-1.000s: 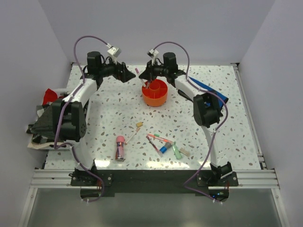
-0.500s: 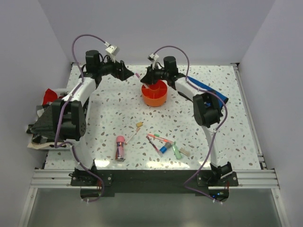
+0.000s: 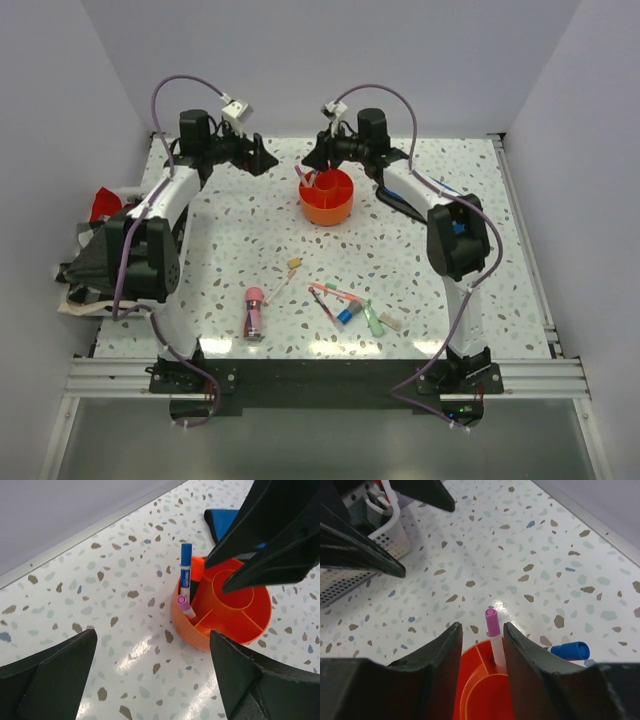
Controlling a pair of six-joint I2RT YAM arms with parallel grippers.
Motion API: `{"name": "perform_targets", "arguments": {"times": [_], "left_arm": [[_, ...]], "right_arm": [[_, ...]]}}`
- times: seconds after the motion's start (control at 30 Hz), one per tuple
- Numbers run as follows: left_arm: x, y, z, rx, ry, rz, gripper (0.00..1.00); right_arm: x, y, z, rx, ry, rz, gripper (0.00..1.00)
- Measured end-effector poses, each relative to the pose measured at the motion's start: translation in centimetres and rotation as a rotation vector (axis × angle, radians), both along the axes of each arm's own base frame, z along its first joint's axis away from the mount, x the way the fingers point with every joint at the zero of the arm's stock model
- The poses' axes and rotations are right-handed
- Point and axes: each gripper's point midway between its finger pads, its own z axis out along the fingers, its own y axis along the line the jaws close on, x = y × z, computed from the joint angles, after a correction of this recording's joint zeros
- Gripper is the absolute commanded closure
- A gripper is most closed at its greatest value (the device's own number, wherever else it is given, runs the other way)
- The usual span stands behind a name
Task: Sort the stationery into containers
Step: Pick up the pen from the center of the board.
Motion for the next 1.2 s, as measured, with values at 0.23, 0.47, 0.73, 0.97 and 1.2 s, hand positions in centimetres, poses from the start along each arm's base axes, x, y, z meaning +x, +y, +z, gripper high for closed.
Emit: {"name": "perform_targets", "arguments": {"times": [0.23,0.47,0.73,0.97,1.2], "left_arm": [[-5.4,1.3,-1.9,0.196,0.089,0.007,0.1],[-13.2,-3.2,-6.1,0.371,0.288,-0.175,0.26],[-22.2,-4.9,-13.6,0.482,0.58,-0.258,0.26],[-27.5,-5.3,-17.6,0.611,0.683,-0.279,0.31],[-27.2,-4.7,-18.8,0.675,0.686,-0.217,0.39]], "right_arm": [[-2.4,-3.3,9.3,0.029,-0.131,-0.078,0.55],[-6.2,-9.0,14.0,-0.052,-0.191,-0.278,0.42],[-6.7,-15.4,5.7,-0.284,0.004,-0.538,0.29],[-7.7,-19.4,3.3,-0.37,0.07,-0.655,0.29],[-8.1,-20.5,5.2,-0.336,0.043,-0.69,0.3]]}}
